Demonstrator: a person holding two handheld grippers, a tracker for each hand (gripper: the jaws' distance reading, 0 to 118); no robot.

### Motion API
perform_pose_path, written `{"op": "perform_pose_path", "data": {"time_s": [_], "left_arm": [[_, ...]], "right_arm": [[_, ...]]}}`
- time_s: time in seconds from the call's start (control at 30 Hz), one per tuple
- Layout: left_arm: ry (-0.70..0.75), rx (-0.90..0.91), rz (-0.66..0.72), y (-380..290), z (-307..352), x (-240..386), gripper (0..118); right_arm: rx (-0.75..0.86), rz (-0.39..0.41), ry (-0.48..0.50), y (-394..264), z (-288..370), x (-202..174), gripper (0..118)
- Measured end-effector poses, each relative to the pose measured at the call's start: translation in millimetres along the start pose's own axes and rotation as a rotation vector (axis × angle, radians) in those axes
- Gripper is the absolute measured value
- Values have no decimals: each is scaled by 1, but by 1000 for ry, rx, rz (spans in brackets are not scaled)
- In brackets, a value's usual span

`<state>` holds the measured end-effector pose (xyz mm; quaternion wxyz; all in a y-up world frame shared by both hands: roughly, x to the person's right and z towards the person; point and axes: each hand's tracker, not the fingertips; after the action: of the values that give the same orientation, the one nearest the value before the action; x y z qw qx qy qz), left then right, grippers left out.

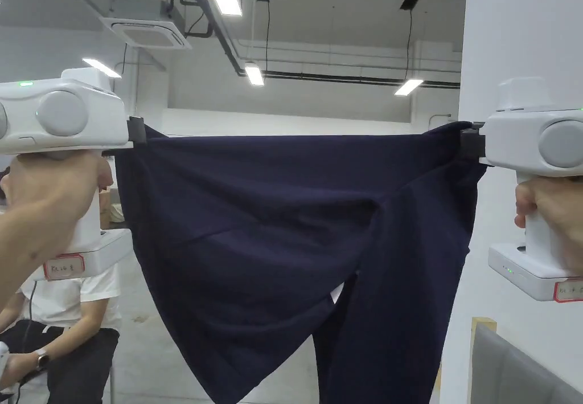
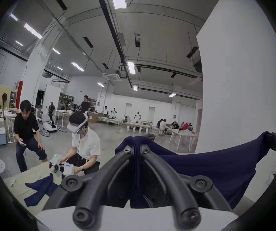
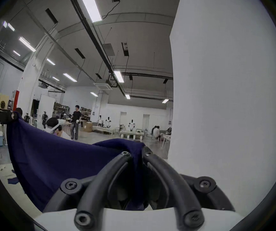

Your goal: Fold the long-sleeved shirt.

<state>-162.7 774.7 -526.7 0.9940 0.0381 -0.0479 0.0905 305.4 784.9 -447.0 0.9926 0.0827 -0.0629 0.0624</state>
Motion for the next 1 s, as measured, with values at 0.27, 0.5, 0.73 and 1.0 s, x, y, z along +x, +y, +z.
{"op": "perform_pose_path", "data": {"time_s": [0.27, 0.5, 0.73, 1.0], "left_arm": [[-2, -62, -70, -73, -28, -1, 9], [-28, -282, -127, -210, 9, -24, 9], [-49, -538, -84, -359, 117, -51, 9], [-106, -821, -32, -502, 286, -85, 9]], "right_arm": [[-41, -9, -20, -75, -27, -8, 6], [-290, -6, 33, -215, 21, -14, 6], [-568, -31, 75, -378, 138, -14, 6], [-789, 7, 130, -522, 328, -14, 6]]}}
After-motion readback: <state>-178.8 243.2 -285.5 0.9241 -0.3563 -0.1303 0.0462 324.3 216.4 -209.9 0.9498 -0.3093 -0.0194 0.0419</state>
